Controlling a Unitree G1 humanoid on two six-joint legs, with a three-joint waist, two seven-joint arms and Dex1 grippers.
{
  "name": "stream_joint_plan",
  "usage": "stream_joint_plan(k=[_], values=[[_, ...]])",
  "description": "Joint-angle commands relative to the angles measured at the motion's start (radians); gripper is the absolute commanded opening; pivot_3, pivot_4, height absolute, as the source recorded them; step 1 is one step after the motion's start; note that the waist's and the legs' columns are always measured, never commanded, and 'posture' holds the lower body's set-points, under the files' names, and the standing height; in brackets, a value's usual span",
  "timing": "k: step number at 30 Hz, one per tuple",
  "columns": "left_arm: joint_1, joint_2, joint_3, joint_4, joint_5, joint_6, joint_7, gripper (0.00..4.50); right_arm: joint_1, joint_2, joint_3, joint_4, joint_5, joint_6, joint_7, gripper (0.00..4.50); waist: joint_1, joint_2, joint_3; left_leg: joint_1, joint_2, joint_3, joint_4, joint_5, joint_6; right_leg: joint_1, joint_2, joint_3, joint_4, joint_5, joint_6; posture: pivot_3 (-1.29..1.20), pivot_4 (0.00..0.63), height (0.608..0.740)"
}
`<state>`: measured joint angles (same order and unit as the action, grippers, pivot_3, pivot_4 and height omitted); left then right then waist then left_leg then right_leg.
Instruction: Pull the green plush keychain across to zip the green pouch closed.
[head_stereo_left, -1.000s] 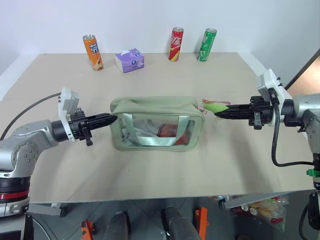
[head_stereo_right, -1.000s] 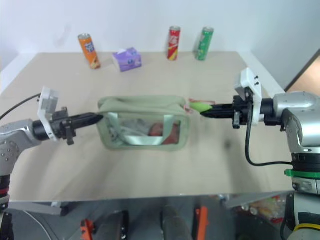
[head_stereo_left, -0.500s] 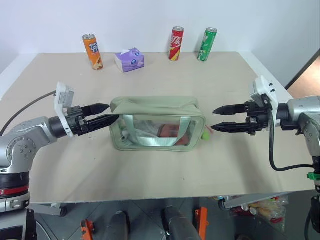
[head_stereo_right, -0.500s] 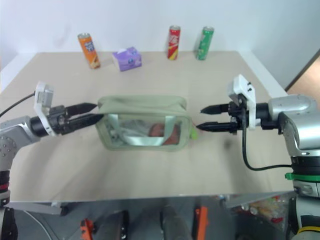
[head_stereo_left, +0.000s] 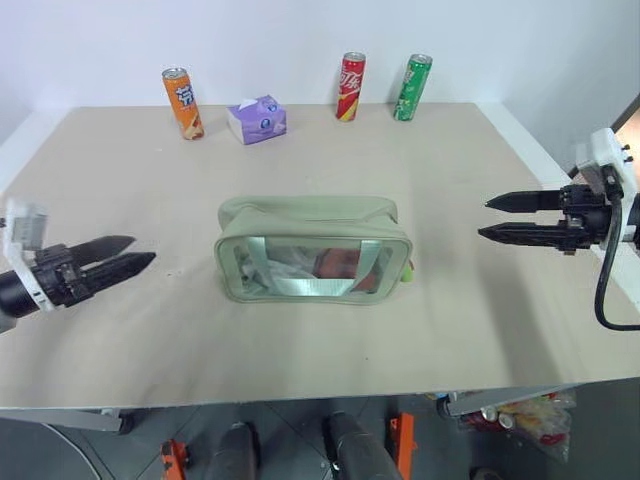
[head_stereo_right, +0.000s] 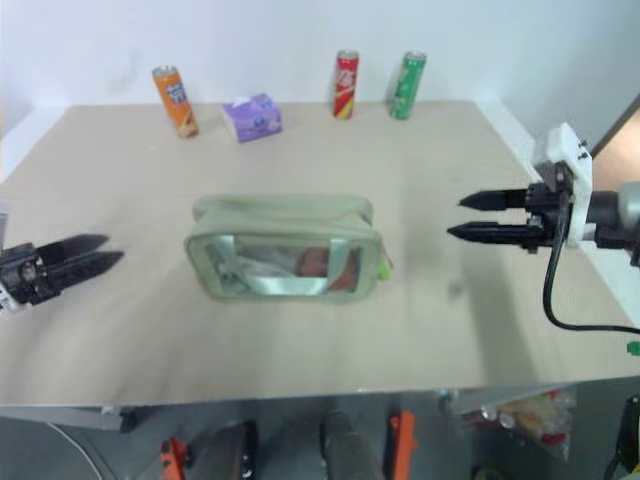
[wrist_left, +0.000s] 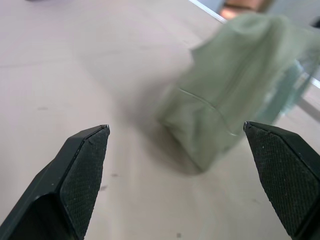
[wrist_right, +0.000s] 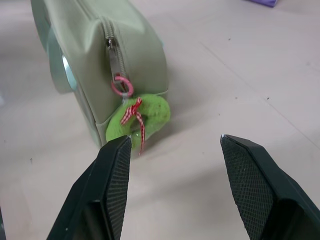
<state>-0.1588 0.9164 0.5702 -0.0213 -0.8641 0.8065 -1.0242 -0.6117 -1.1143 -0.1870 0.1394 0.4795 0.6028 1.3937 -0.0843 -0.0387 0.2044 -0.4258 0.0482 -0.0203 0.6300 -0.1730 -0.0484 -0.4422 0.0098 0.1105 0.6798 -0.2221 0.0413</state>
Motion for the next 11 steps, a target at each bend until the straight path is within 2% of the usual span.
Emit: stream_joint_plan(k=[1, 6, 11], values=[[0.0, -0.031, 0.056, -0.012, -0.032, 0.014, 0.061, 4.45, 0.062, 0.01, -0.133, -0.074, 0.072, 0.051, -0.066, 2.92, 0.001, 0.0, 0.0, 0.0, 0.0, 0.0, 0.0, 0.0, 0.0, 0.0, 0.0, 0.0, 0.0, 0.0, 0.0, 0.0, 0.15, 0.74], [0.01, -0.079, 0.053, -0.019, -0.052, 0.027, 0.103, 4.45, 0.19, 0.025, -0.197, -0.138, 0.099, 0.076, -0.121, 2.92, 0.005, 0.0, 0.0, 0.0, 0.0, 0.0, 0.0, 0.0, 0.0, 0.0, 0.0, 0.0, 0.0, 0.0, 0.0, 0.0, 0.15, 0.74], [-0.013, -0.079, 0.013, -0.013, -0.071, 0.053, 0.094, 4.45, 0.218, 0.035, -0.189, -0.164, 0.114, 0.075, -0.153, 2.92, 0.002, 0.0, 0.0, 0.001, 0.0, 0.001, 0.0, 0.0, 0.0, 0.001, 0.0, 0.001, 0.0, 0.0, 0.0, 0.0, 0.15, 0.74]])
